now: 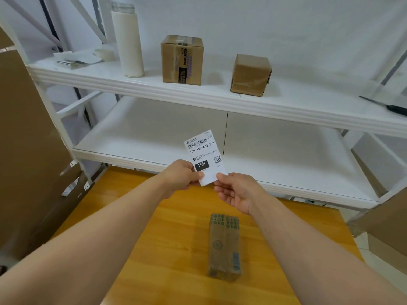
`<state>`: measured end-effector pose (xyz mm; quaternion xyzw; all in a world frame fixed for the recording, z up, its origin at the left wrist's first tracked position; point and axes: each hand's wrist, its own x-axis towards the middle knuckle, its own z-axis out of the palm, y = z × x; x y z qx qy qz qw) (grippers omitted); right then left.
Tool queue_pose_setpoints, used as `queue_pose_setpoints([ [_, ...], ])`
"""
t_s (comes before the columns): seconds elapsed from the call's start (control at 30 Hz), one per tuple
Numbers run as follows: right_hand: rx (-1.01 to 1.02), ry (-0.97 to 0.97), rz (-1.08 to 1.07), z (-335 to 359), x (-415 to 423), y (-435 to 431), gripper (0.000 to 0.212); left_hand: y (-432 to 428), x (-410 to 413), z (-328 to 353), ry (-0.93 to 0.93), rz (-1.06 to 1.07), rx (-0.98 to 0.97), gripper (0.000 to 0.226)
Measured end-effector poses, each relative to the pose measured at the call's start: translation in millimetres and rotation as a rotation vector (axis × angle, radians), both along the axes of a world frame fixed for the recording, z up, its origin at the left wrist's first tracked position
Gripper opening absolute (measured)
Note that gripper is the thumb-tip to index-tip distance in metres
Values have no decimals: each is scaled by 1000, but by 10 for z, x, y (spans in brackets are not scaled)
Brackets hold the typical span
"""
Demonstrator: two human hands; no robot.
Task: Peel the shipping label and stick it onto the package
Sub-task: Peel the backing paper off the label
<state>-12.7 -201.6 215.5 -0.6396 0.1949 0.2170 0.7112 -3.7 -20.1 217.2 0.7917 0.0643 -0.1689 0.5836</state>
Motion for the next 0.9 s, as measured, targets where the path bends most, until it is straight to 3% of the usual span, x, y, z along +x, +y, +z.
queue_pose_setpoints([
  [0.2,-26,-32,-85,-24,-28,48,12,-92,-148,-61,-116,200,-117,26],
  [0.43,16,-25,-148,-37,-80,150,11,-333,-322,-213,-218,104,-203,23],
  [0.63,54,-31,-104,-24,-171,213,10,-284,-299,-227,-256,207,-206,18],
  [0.9,191,-75,-75,11,-252,67,32,-172,-344,-226,-200,306,-422,12],
])
